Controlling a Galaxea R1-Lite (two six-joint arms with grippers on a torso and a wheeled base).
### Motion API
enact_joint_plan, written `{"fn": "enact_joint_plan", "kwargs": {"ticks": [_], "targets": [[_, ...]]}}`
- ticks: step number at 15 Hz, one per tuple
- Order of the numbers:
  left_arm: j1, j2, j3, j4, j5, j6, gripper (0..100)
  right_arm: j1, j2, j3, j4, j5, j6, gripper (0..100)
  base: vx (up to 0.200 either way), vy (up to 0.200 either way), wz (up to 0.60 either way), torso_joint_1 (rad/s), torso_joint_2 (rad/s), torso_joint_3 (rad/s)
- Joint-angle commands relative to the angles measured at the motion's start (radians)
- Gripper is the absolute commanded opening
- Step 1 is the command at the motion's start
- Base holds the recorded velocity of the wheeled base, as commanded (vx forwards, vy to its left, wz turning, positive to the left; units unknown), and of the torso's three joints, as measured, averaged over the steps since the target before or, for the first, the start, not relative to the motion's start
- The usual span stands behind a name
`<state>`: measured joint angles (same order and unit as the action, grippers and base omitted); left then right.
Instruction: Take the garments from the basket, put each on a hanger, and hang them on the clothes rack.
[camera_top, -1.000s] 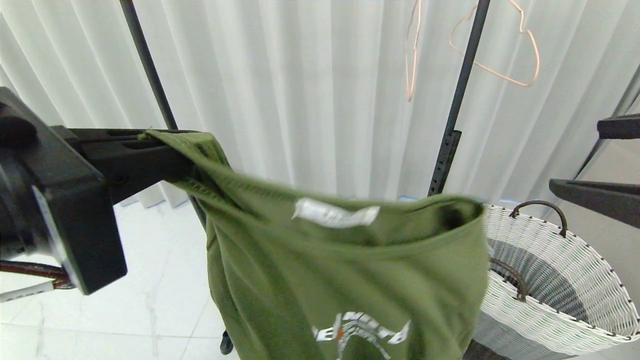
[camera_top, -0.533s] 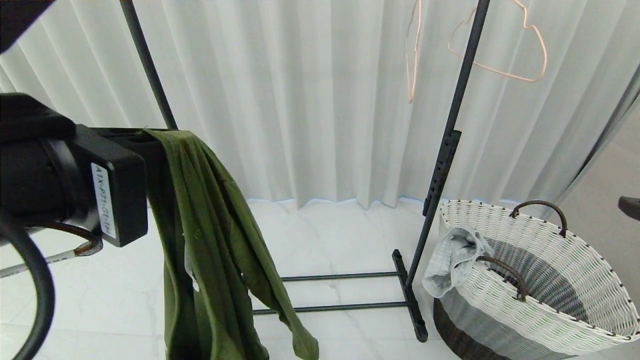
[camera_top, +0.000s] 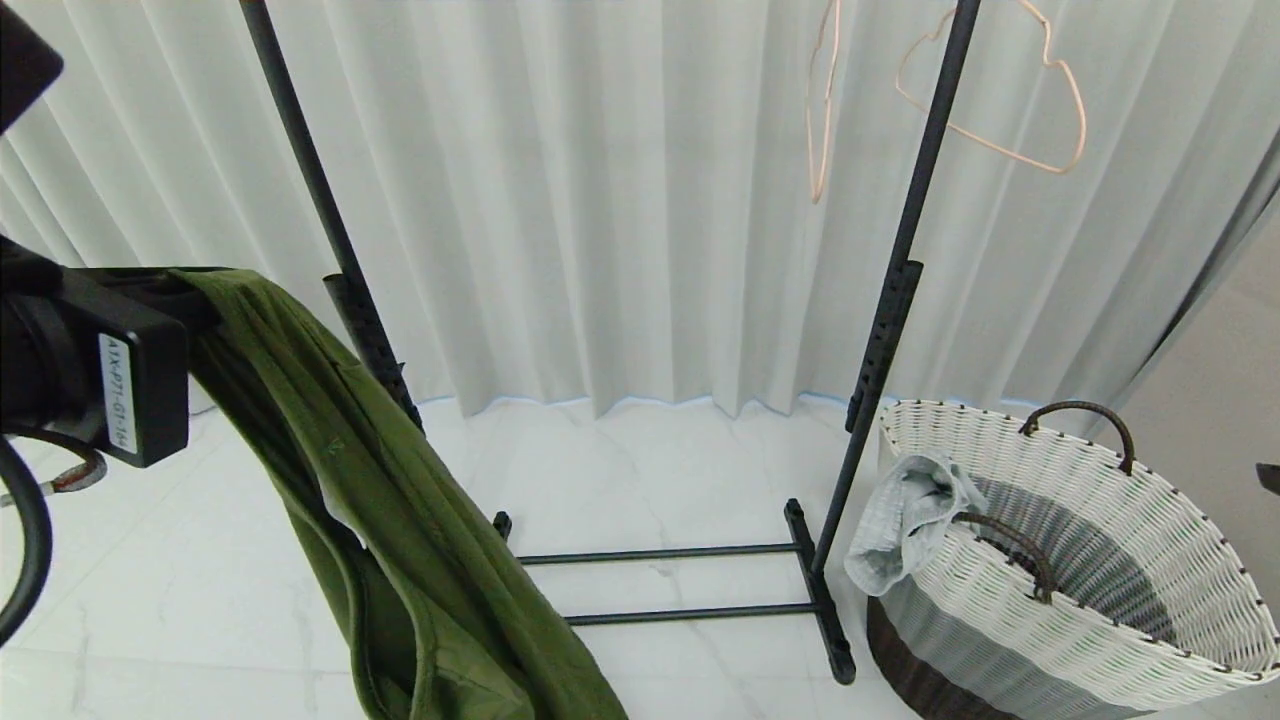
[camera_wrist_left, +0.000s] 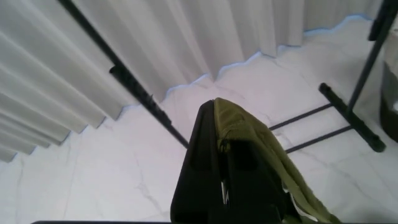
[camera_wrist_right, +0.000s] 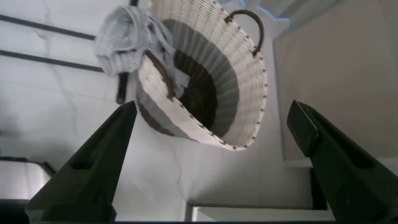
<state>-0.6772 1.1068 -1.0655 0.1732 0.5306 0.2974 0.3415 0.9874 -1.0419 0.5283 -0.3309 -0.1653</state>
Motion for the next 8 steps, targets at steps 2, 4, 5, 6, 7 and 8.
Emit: {"fn": "enact_joint_plan", "kwargs": {"ticks": [2, 4, 5, 6, 7, 8], "targets": [[0.038, -0.027, 0.007, 0.0, 0.0, 0.0, 0, -0.024, -0.004, 0.026, 0.001, -0.031, -0.005, 100, 0.0, 0.0, 0.0, 0.0, 0.0, 0.0], [0.041, -0.036, 0.019, 0.0, 0.002, 0.002, 0, -0.024, -0.012, 0.026, -0.002, -0.031, -0.023, 100, 0.0, 0.0, 0.0, 0.0, 0.0, 0.0], [0.042, -0.041, 0.025, 0.0, 0.003, 0.002, 0, -0.024, -0.015, 0.025, -0.01, -0.027, -0.023, 100, 0.0, 0.0, 0.0, 0.0, 0.0, 0.0], [0.042, -0.044, 0.027, 0.0, 0.003, 0.002, 0, -0.024, -0.018, 0.025, -0.017, -0.023, -0.023, 100, 0.0, 0.0, 0.0, 0.0, 0.0, 0.0], [0.042, -0.045, 0.027, 0.0, 0.005, 0.002, 0, -0.024, -0.021, 0.022, -0.034, -0.014, -0.023, 100, 0.0, 0.0, 0.0, 0.012, -0.06, -0.046], [0.042, -0.047, 0.027, 0.0, 0.005, 0.0, 0, -0.024, -0.023, 0.022, -0.037, -0.013, -0.022, 100, 0.0, 0.0, 0.0, 0.036, -0.2, -0.163]]}}
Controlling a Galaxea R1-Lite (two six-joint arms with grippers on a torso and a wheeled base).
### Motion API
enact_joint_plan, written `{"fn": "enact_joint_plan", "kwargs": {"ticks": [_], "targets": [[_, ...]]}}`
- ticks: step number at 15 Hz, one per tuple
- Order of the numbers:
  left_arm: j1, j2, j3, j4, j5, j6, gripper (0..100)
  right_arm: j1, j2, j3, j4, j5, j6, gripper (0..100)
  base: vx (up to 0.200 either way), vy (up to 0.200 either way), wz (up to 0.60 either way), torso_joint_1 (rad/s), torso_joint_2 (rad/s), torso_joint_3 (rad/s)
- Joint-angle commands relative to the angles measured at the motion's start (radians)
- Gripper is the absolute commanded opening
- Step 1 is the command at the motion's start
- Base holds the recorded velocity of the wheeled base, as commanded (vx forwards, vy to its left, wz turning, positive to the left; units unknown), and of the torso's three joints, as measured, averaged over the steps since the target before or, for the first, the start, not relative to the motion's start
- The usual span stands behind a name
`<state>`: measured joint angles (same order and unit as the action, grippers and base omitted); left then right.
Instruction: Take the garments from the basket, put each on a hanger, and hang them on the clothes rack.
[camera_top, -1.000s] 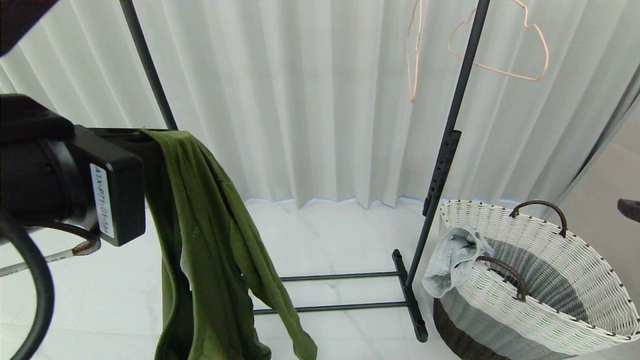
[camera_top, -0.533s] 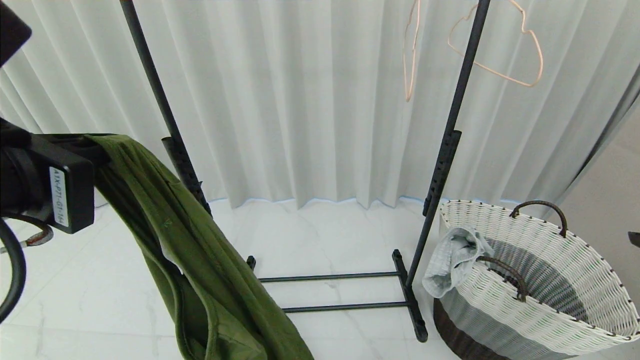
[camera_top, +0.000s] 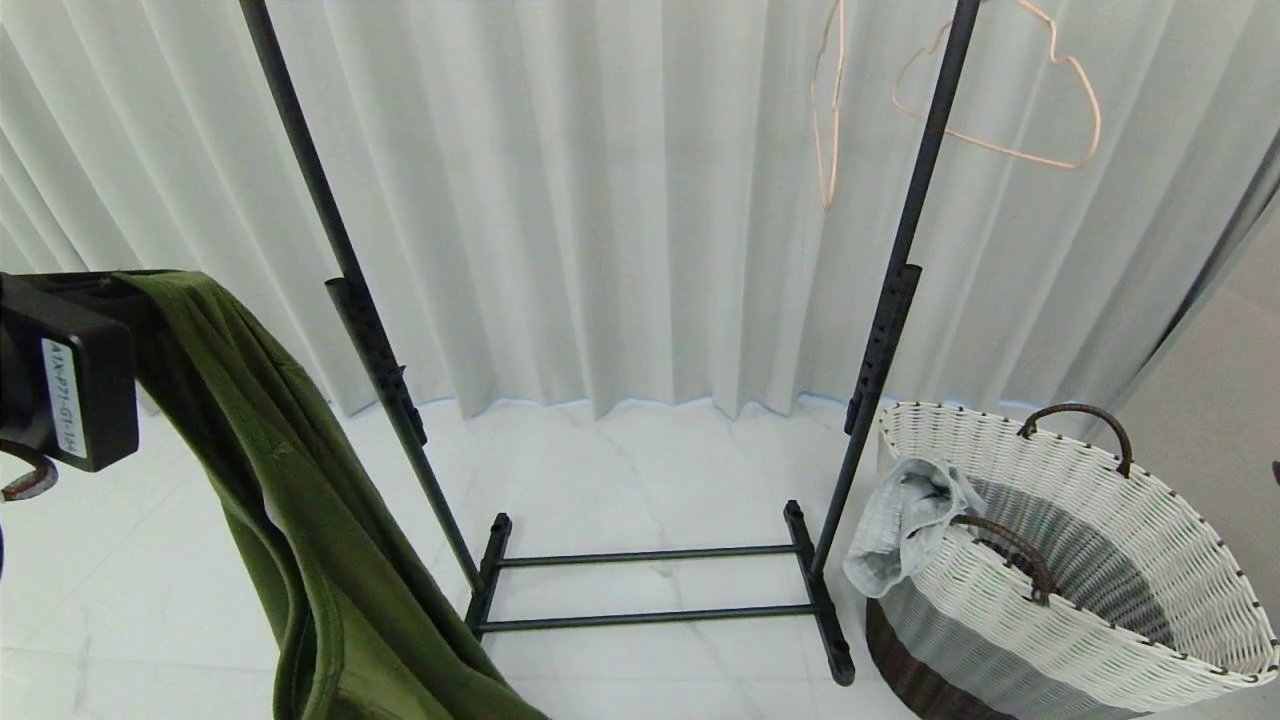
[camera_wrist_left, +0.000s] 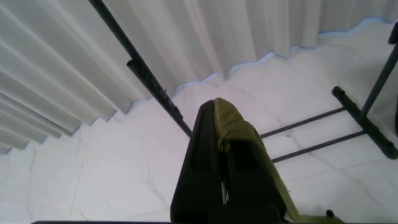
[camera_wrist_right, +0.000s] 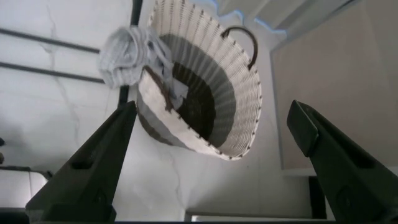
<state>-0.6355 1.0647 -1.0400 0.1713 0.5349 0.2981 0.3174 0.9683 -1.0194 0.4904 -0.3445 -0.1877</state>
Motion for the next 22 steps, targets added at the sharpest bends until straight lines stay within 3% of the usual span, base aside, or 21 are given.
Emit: {"fn": "enact_joint_plan", "kwargs": {"ticks": [1, 11, 22], "targets": [[0.0, -0.005, 0.001, 0.001, 0.0, 0.0, 0, 0.0, -0.003, -0.001, -0.001, 0.001, 0.001, 100, 0.0, 0.0, 0.0, 0.022, -0.16, -0.217], [-0.001, -0.042, 0.005, -0.003, -0.003, 0.016, 0, -0.001, 0.032, 0.002, -0.061, 0.074, 0.007, 100, 0.0, 0.0, 0.0, 0.168, -0.46, -0.28], [-0.001, -0.035, 0.014, -0.003, -0.003, 0.038, 0, -0.044, 0.043, 0.005, -0.061, 0.081, 0.022, 100, 0.0, 0.0, 0.0, 0.222, -0.5, -0.285]]}}
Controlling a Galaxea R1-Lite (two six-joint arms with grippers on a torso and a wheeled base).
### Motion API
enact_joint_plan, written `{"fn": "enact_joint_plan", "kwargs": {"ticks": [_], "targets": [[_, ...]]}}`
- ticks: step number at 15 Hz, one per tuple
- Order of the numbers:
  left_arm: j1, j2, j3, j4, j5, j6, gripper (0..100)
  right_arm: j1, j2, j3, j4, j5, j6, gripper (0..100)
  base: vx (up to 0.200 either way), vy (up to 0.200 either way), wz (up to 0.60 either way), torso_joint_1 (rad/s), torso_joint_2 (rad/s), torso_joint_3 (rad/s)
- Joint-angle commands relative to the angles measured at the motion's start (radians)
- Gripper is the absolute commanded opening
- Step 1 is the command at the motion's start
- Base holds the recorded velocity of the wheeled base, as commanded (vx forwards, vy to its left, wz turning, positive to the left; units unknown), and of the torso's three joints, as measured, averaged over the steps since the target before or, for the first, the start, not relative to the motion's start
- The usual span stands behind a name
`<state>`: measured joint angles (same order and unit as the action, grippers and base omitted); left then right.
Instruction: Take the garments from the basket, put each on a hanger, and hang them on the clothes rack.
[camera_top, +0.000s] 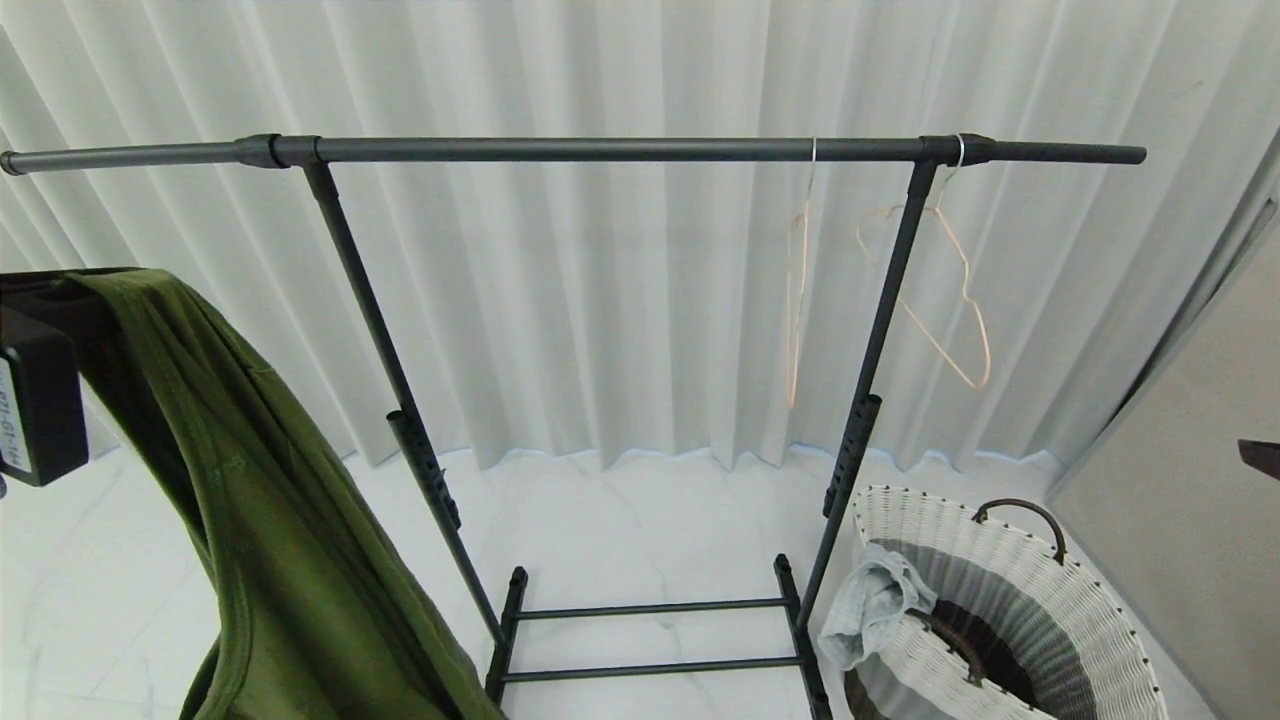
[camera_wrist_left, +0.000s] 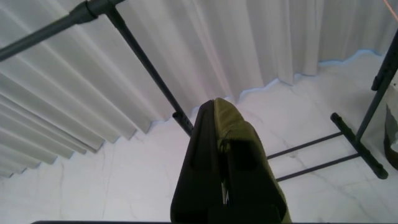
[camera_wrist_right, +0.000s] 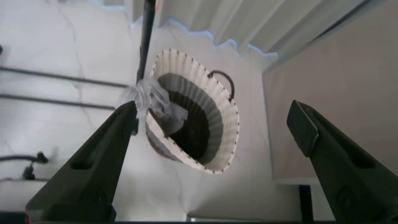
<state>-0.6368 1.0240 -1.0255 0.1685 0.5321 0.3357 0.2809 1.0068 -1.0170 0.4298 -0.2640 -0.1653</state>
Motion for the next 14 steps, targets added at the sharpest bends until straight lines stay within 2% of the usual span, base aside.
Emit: {"fn": "enact_joint_plan", "kwargs": {"ticks": [1, 5, 7, 9, 14], "targets": [[0.0, 0.007, 0.001, 0.0, 0.0, 0.0, 0, -0.011, 0.018, 0.0, -0.002, 0.0, 0.006, 100, 0.0, 0.0, 0.0, 0.207, -0.48, -0.256], [0.002, 0.01, 0.002, 0.0, 0.002, -0.001, 0, -0.011, 0.075, 0.005, -0.115, 0.008, 0.015, 100, 0.0, 0.0, 0.0, 0.06, -0.13, -0.07], [0.012, 0.018, 0.004, 0.0, 0.003, -0.001, 0, -0.019, 0.113, 0.005, -0.166, 0.011, 0.015, 100, 0.2, 0.0, 0.0, 0.007, -0.02, -0.01], [0.014, 0.018, 0.005, 0.0, 0.003, 0.0, 0, -0.022, 0.139, 0.002, -0.22, 0.065, 0.015, 100, 0.2, 0.0, 0.0, 0.0, -0.01, 0.002], [0.014, 0.013, 0.015, 0.0, 0.002, 0.002, 0, -0.061, 0.202, -0.002, -0.249, 0.124, 0.018, 100, 0.2, 0.0, 0.0, 0.013, 0.0, -0.001]]}}
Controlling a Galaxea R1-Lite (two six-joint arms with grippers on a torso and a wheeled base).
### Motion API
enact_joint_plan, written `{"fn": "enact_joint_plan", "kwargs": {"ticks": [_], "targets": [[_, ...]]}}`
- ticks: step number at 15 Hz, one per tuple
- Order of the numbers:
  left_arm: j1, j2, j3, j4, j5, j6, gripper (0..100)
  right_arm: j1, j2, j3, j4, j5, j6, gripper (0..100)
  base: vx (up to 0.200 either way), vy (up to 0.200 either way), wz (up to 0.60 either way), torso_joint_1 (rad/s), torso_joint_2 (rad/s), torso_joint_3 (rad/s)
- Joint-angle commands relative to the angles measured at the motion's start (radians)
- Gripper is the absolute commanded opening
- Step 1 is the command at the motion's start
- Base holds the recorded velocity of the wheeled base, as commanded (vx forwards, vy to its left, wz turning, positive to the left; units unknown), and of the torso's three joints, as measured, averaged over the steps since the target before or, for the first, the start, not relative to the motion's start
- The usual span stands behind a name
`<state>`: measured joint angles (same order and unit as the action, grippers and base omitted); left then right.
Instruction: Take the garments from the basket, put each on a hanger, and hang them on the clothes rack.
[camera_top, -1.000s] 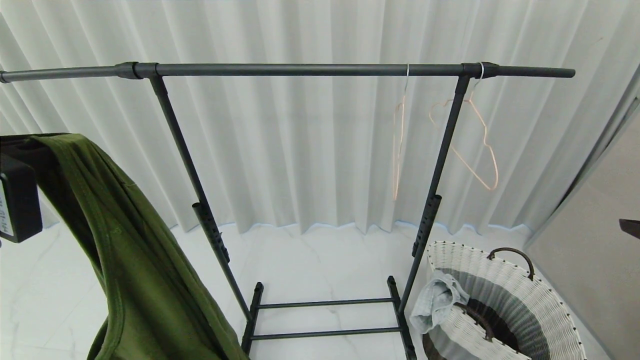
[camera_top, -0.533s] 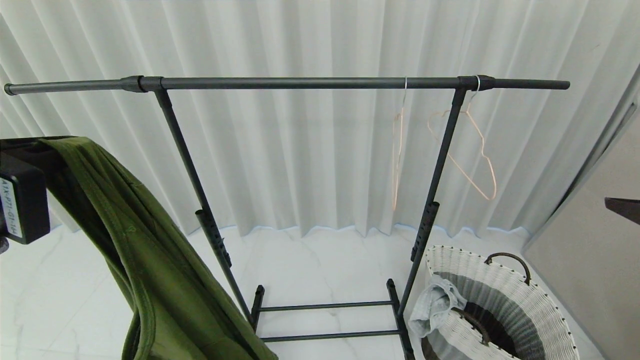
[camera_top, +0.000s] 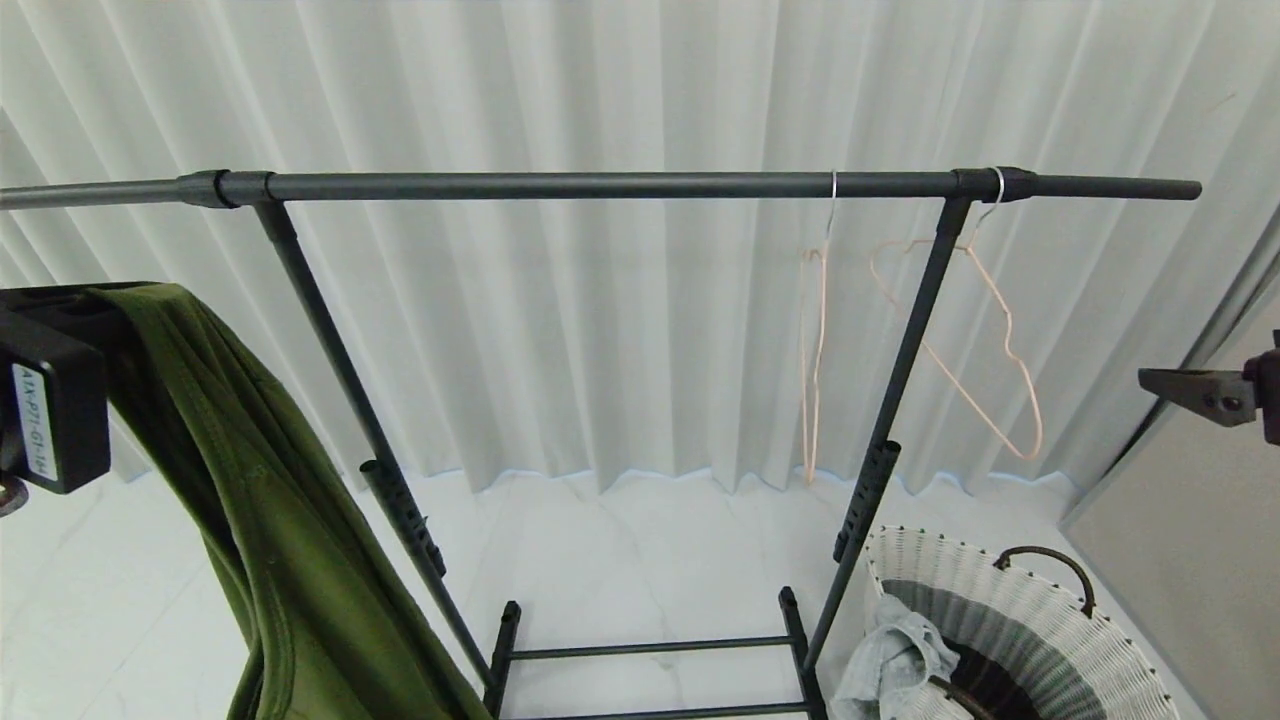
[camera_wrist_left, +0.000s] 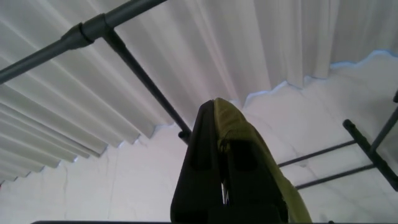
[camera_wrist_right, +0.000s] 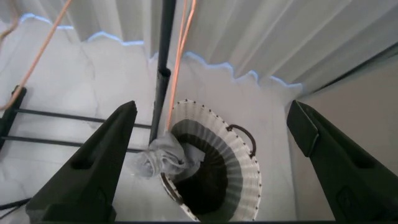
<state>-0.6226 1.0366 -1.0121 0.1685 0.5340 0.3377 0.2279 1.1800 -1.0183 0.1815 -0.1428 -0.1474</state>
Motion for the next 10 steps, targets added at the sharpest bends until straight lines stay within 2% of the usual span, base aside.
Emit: {"fn": "enact_joint_plan", "kwargs": {"ticks": [1, 5, 10], "targets": [[0.0, 0.0, 0.0, 0.0, 0.0, 0.0, 0, -0.01, 0.044, 0.0, -0.002, 0.017, 0.005, 100, 0.2, 0.0, 0.0, 0.002, 0.0, 0.002], [0.0, -0.001, 0.001, 0.0, 0.0, -0.002, 0, -0.015, 0.132, 0.001, -0.068, 0.023, 0.046, 100, 0.2, 0.0, 0.0, 0.002, 0.01, 0.001], [-0.003, -0.015, 0.018, 0.0, 0.0, 0.0, 0, -0.015, 0.259, -0.002, -0.137, 0.023, 0.068, 100, 0.0, 0.0, 0.0, 0.0, 0.0, 0.0]]}}
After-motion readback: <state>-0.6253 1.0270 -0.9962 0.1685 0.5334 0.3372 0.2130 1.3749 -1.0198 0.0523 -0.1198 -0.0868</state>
